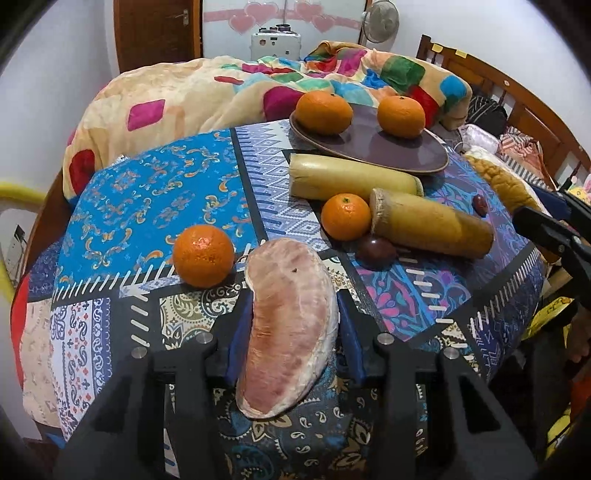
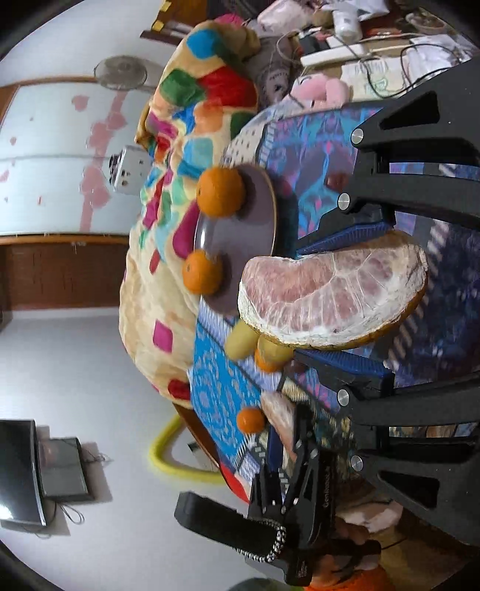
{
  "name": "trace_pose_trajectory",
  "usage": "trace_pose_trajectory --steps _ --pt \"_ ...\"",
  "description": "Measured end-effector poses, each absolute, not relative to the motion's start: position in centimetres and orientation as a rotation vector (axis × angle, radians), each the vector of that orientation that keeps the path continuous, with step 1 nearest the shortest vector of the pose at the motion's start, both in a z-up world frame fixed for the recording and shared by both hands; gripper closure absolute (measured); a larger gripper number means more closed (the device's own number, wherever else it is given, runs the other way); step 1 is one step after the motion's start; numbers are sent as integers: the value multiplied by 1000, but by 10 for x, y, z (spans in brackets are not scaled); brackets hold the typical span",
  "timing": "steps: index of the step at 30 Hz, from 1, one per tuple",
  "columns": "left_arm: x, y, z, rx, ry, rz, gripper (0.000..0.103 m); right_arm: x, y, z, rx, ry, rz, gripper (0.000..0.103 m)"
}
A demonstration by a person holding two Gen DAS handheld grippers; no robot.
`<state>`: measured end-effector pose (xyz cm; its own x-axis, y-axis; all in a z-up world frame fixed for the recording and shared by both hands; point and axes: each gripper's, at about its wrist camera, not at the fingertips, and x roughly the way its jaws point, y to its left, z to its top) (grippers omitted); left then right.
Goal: Organize fruits
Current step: 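Lift the left tool's pomelo segment while the right tool grasps and lifts a larger segment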
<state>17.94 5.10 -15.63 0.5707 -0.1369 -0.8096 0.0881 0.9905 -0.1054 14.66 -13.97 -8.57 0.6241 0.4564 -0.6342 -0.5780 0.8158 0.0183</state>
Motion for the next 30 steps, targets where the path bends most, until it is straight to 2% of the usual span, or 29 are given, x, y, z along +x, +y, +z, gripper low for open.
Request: trace_pose_trajectory --steps 7,18,30 --pt "173 54 -150 -83 932 -120 60 154 -160 -86 -178 671 551 56" --pt "164 50 -106 -79 820 -120 60 156 -173 -72 -164 625 509 56" --pt "190 32 -72 -53 731 -147 60 177 -180 -49 -151 573 473 56"
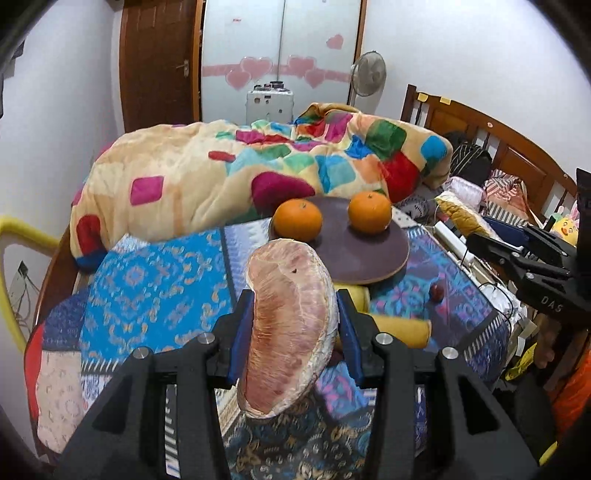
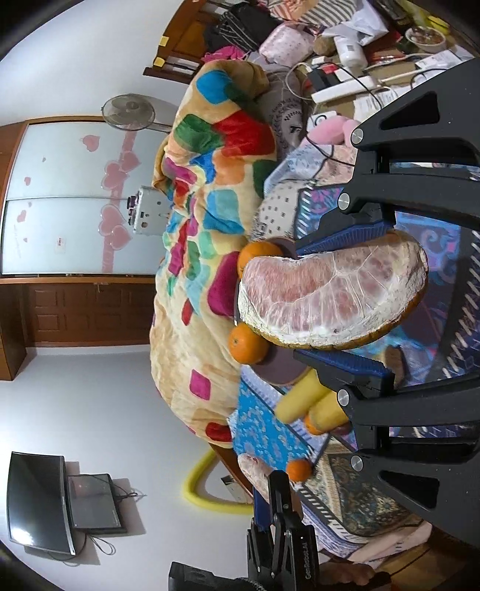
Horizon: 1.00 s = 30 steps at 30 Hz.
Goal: Organize fruits
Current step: 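Lift the left tool's pomelo segment while the right tool grasps and lifts a larger segment, then lower the right tool's pomelo segment onto the plate while the left tool releases its segment there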
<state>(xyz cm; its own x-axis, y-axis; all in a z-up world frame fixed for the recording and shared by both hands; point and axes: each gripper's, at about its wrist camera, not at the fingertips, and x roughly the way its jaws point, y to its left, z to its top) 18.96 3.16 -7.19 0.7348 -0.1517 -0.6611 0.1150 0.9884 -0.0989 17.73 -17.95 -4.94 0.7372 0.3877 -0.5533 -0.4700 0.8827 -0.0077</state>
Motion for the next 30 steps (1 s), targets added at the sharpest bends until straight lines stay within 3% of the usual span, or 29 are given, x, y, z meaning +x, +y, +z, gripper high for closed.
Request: trace_pose_trajectory --steps 14,30 --pt "240 27 -72 -37 715 -155 60 219 -159 -48 -185 556 471 56" --pt "268 35 -90 -40 733 -169 60 285 -111 -82 -263 708 510 56"
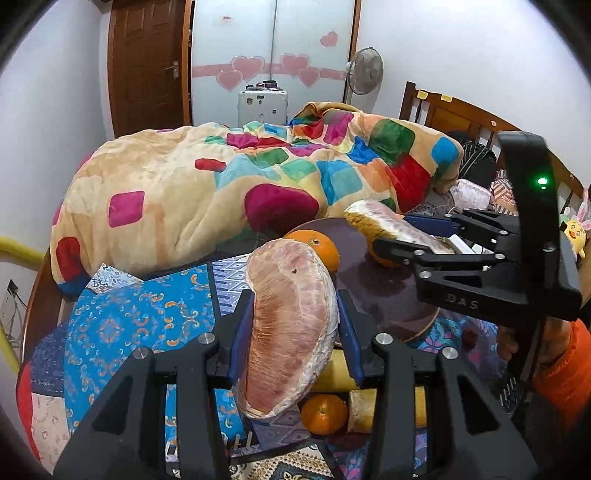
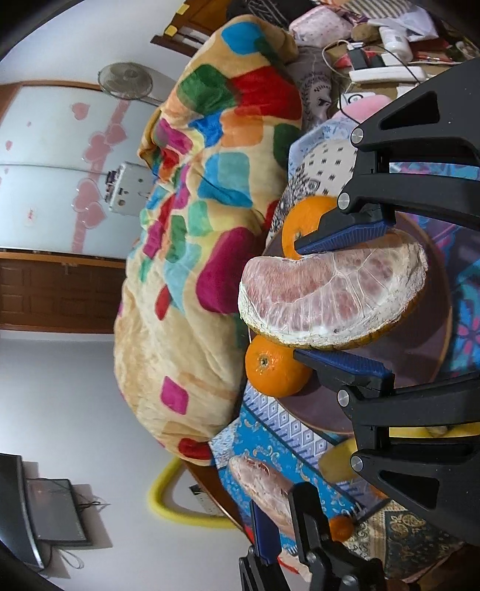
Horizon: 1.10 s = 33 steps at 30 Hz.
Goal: Organize fruits
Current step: 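Lower the right tool's pomelo segment onto the plate while the left tool releases its segment there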
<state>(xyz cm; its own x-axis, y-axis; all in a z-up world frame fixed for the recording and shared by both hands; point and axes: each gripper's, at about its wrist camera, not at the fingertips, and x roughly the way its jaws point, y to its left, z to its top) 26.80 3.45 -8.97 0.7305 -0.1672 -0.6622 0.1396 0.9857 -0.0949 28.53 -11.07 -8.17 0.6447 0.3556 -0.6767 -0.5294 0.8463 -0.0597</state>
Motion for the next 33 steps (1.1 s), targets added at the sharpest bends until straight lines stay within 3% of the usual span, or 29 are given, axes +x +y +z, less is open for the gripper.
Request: trace_pose_trajectory --steps 9,33 --pt "278 33 -91 -56 741 -166 60 292 -104 -80 -273 736 524 51" --pt "337 -38 -106 -5 834 -199 60 264 -178 -72 -228 646 485 51"
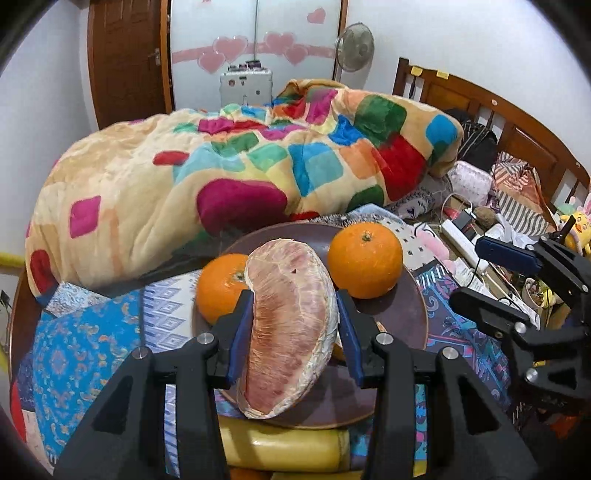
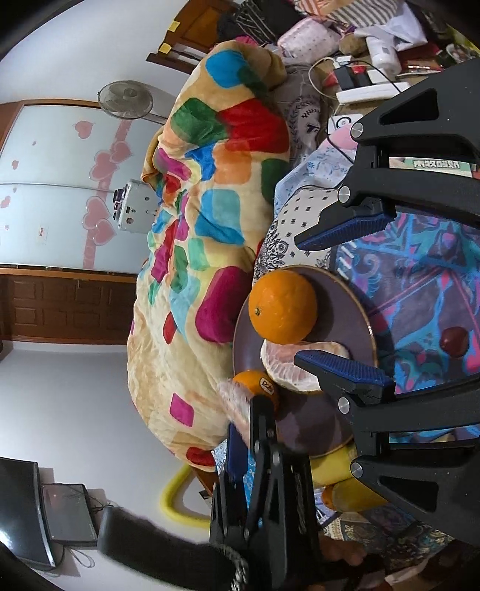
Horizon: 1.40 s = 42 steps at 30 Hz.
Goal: Organize fruits
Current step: 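Lower the right tool's pomelo segment onto the plate while the left tool releases its segment there, then close the left tool on a small orange while the right tool moves toward a yellow cylinder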
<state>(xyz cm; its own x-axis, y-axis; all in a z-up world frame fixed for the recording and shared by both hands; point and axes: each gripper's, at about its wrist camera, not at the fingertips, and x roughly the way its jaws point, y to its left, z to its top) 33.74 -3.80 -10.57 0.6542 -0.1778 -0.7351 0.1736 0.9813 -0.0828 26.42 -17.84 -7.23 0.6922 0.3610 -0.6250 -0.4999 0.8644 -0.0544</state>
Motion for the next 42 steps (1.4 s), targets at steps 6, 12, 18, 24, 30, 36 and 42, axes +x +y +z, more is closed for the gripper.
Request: trace_pose_trajectory --steps 6,12,18,24,30,36,42 --pt "335 -45 -108 26 823 -185 57 262 -186 -75 -214 650 490 50" --pt "324 -31 -99 -7 811 -167 57 253 -186 -73 -213 649 492 50" --pt "292 -11 -90 -11 803 -139 57 238 -184 -69 -211 646 499 50" --pt "252 12 -85 -4 802 -110 53 218 -178 -67 -194 649 519 45" --pt "209 37 -85 21 798 -71 45 199 -166 -71 -198 655 541 44" --pt "183 71 -99 15 828 -27 43 186 -152 -79 -204 676 581 44" --pt "185 91 -130 -45 892 -19 43 182 -135 -94 -225 706 604 43"
